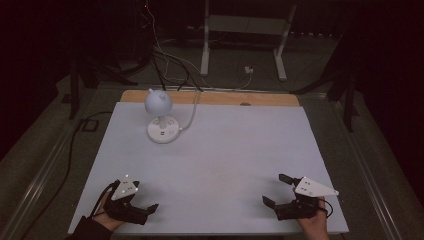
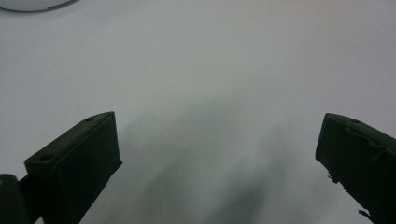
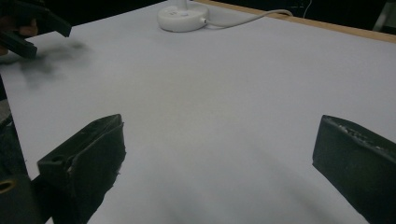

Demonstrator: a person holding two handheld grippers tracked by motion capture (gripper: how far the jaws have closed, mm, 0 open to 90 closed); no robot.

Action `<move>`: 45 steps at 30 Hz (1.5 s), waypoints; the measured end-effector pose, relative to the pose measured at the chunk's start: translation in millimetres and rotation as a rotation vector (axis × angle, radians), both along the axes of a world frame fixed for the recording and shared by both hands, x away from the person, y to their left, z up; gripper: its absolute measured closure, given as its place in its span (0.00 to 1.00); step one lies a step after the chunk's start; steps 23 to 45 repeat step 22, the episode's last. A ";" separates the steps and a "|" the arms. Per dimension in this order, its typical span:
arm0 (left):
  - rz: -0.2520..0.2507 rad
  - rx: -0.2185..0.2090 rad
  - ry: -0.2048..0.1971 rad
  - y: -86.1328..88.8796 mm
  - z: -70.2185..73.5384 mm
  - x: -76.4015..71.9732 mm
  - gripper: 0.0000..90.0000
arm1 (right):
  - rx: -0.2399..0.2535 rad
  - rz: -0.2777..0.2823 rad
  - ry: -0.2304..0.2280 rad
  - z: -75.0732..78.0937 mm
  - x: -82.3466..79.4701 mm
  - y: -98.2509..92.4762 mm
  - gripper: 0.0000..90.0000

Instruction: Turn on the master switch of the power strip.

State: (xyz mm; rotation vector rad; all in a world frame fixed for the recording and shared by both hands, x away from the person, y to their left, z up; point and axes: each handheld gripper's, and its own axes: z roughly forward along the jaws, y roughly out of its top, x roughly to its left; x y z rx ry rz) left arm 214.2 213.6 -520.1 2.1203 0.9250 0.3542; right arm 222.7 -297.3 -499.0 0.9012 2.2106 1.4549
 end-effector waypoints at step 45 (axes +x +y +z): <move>-0.033 -0.002 0.001 -5.1 -1.9 1.6 0.00 | -0.014 0.012 0.007 -2.4 1.6 2.4 0.03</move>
